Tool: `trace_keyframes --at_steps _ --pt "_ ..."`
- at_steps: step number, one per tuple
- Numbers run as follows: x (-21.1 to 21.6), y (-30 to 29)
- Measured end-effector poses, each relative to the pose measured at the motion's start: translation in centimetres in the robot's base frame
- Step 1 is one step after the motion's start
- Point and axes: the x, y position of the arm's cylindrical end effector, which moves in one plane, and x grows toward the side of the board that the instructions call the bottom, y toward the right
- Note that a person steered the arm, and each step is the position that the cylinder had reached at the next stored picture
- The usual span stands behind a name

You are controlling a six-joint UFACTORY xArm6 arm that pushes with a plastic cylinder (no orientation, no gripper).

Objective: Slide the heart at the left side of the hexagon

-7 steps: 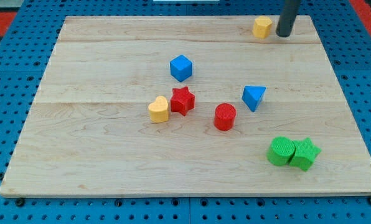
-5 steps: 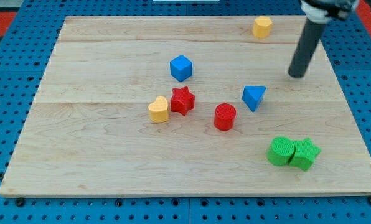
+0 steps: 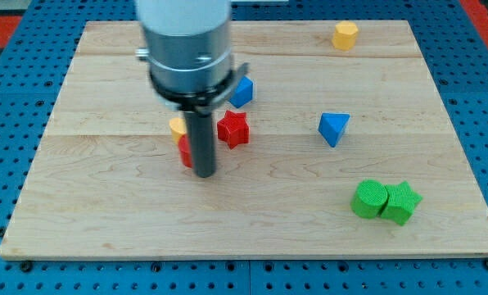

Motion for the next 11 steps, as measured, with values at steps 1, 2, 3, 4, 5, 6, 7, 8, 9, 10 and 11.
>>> trace_keyframes --at_steps 1,2,3,4,5,6,7,8,9,10,11 --pt "-1.0 -4.7" --pt "-5.0 -3.7" --pt "-6.0 -1.2" --pt "-9.1 1.3" --pt "-12.0 2.8" --pt "-12.0 2.7" --pt "-13.3 -5.2" --pt "-18.8 -1.2" --pt "-18.8 9.0" --pt "-21.4 12.4" --pt "-23.0 12.2"
